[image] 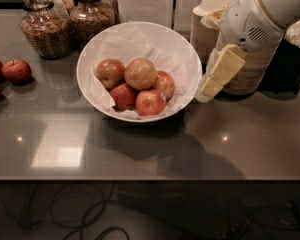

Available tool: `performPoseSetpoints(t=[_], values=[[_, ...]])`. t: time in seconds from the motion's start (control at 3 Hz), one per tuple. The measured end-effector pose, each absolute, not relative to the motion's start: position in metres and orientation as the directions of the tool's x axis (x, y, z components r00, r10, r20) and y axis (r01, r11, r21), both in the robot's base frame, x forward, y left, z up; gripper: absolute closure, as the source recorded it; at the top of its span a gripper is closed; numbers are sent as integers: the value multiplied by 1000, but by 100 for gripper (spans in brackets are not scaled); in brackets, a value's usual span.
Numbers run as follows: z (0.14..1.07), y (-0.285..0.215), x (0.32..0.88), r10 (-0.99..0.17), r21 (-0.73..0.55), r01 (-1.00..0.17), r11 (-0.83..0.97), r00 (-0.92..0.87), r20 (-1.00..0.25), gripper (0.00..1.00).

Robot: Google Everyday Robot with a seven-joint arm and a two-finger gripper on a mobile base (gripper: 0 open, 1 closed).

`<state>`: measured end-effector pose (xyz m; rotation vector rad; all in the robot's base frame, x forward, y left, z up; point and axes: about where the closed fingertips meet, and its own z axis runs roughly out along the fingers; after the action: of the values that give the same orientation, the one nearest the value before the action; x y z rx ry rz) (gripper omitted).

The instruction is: Pick apple from white bowl

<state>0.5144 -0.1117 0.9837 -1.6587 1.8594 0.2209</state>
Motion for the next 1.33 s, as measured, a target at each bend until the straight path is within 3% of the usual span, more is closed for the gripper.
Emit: performPoseSetpoints(t=[0.67,1.0,1.33], values=[[987,-52,535,-632,-189,-979,71,102,-768,1],[977,-34,540,-610,-157,-987,18,114,-784,3],[958,-25,549,-639,-133,-991,-2,104,-762,16]])
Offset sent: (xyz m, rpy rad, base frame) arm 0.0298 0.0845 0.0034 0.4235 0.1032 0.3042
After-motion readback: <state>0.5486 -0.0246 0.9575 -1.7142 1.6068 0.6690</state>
